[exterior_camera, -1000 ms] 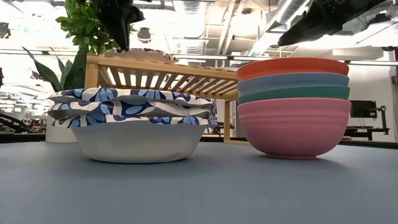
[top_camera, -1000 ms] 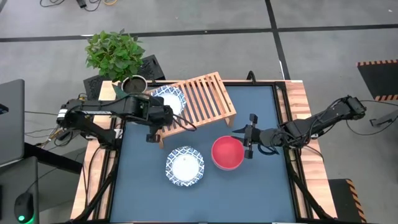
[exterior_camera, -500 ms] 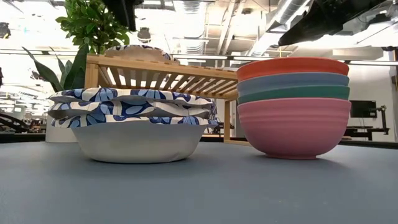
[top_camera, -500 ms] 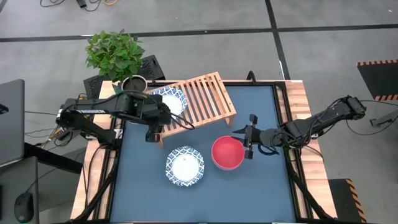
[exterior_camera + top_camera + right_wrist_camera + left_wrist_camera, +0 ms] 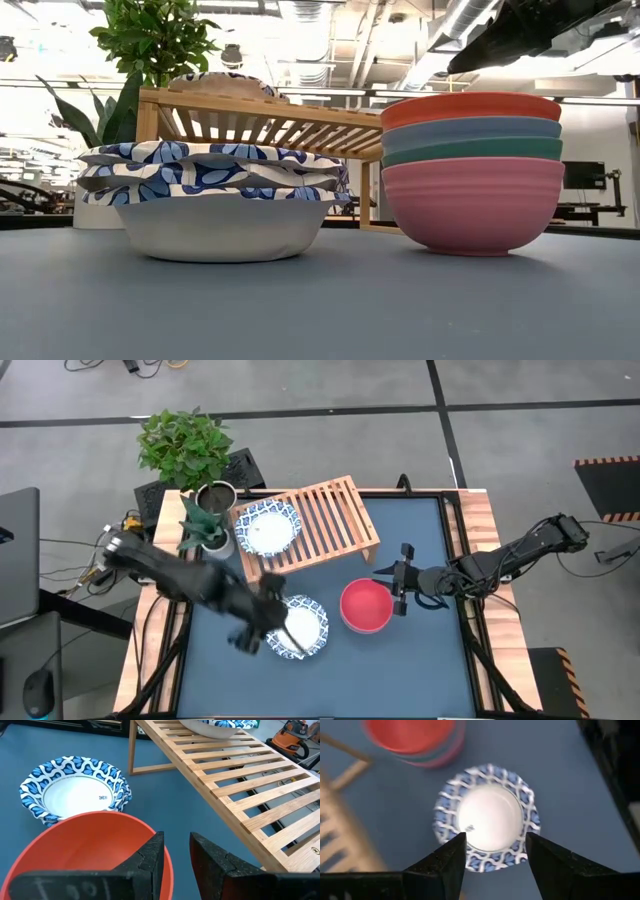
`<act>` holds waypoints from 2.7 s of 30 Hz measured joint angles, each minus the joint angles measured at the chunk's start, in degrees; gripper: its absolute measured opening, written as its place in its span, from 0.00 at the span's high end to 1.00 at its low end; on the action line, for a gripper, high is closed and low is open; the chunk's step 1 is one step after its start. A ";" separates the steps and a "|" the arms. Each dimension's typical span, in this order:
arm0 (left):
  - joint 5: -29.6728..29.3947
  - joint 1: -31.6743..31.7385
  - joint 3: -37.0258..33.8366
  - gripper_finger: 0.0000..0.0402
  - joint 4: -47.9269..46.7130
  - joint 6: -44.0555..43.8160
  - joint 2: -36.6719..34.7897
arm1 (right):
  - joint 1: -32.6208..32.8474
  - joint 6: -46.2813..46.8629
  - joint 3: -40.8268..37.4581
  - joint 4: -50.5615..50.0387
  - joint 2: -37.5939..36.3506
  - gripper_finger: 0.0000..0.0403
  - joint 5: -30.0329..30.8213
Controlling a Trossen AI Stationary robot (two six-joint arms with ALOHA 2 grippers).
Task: Place and stack bowls onto a shelf
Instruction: Stack the blue patterned bowl on top of the blue patterned bowl on the shelf
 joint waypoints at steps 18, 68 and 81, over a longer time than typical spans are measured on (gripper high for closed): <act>-0.38 -5.17 -0.05 0.53 7.66 3.61 18.22 | 0.04 1.20 0.00 -0.32 -0.02 0.71 -0.04; 9.05 -2.67 -16.92 0.53 28.22 -4.24 14.33 | 0.00 3.93 -0.02 -2.40 0.00 0.71 -0.02; 10.14 -1.99 -16.92 0.61 27.21 -2.86 14.26 | 0.00 3.93 -0.02 -2.39 0.00 0.71 0.00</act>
